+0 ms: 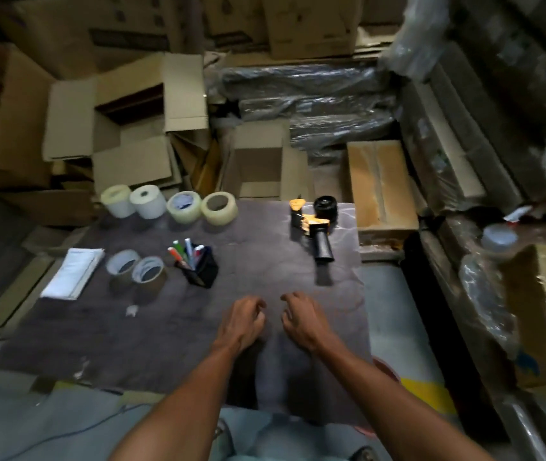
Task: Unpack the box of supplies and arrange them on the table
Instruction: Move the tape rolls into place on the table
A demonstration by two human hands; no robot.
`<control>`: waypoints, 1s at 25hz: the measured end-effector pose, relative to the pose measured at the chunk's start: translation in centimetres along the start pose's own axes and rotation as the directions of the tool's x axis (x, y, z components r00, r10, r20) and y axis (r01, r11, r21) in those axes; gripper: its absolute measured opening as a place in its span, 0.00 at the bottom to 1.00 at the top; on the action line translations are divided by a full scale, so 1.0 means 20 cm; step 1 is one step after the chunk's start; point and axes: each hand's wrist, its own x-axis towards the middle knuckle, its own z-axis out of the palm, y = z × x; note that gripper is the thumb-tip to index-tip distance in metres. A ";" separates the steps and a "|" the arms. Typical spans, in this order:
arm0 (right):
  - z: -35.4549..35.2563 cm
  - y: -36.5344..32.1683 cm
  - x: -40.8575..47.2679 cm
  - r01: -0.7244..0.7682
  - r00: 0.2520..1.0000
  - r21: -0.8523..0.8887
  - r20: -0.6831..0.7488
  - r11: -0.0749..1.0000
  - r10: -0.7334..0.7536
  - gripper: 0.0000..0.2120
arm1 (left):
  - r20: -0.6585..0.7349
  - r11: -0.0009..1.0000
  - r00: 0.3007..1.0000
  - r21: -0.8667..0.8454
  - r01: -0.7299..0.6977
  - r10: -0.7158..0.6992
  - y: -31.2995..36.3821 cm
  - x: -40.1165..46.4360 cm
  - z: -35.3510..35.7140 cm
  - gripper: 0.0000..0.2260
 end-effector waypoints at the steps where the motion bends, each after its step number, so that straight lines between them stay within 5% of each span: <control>1: 0.08 -0.10 0.03 0.017 0.999 -0.009 0.030 1.000 -0.017 0.16 | -0.030 0.999 0.999 0.029 0.021 -0.020 -0.11 -0.05 -0.06 0.17; 7: 0.53 -0.71 0.27 0.129 0.978 -0.082 0.172 0.988 -0.114 0.20 | -0.169 0.985 0.971 0.005 0.172 -0.168 -0.93 -0.24 -0.34 0.15; 11: 0.72 -1.06 0.47 0.175 0.978 -0.111 0.132 0.978 -0.160 0.20 | -0.270 0.968 0.930 -0.041 0.248 -0.249 -1.31 -0.20 -0.58 0.14; 19: 0.82 -1.38 0.88 0.156 0.987 -0.123 -0.023 0.980 -0.160 0.20 | -0.324 0.987 0.940 0.076 0.140 -0.108 -1.59 0.10 -0.86 0.12; 22: 0.83 -1.40 0.97 0.136 0.991 -0.119 0.006 0.984 -0.136 0.27 | -0.307 0.985 0.950 0.137 0.107 -0.060 -1.60 0.28 -0.95 0.20; 25: 0.86 -1.41 1.03 0.124 0.987 -0.154 0.122 0.980 -0.106 0.37 | -0.145 0.985 0.989 0.160 0.067 -0.044 -1.61 0.41 -1.02 0.32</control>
